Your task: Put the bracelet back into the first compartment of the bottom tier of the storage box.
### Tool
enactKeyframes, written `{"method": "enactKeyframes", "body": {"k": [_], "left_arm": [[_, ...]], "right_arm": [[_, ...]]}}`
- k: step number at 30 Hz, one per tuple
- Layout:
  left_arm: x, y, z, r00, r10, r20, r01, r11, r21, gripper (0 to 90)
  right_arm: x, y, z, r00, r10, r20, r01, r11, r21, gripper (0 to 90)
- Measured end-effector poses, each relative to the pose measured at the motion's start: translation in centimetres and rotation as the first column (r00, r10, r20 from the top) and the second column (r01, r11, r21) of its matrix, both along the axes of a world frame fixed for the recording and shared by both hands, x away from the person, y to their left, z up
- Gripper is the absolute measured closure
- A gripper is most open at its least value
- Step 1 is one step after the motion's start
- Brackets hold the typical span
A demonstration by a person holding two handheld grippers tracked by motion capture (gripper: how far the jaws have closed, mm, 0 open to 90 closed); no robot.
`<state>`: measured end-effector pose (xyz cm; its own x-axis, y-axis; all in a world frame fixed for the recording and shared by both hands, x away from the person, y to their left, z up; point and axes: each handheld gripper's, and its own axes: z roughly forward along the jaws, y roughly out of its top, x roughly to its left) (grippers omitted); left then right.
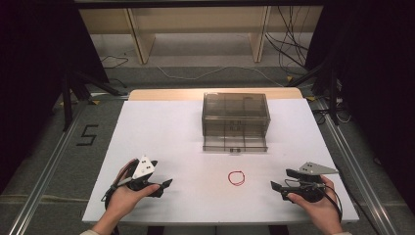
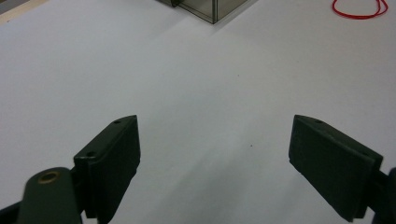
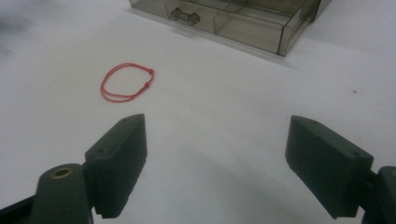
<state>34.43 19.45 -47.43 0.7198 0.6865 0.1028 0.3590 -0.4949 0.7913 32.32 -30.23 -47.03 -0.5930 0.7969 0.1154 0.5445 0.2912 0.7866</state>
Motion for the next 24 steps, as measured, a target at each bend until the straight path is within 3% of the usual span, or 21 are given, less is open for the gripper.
{"method": "enactKeyframes", "body": {"k": [11, 24], "left_arm": [[-0.2, -0.2, 0.1, 1.0, -0.004, 0.007, 0.004, 1.0, -0.002, 16.5], [-0.2, -0.3, 0.0, 1.0, -0.003, 0.005, 0.003, 1.0, 0.0, 16.4]], "right_arm": [[0.0, 0.4, 0.2, 1.0, -0.006, -0.004, 0.006, 1.0, -0.011, 26.9], [0.3, 1.3, 0.6, 0.9996, 0.027, 0.001, -0.027, 0.999, -0.023, 32.4]]}}
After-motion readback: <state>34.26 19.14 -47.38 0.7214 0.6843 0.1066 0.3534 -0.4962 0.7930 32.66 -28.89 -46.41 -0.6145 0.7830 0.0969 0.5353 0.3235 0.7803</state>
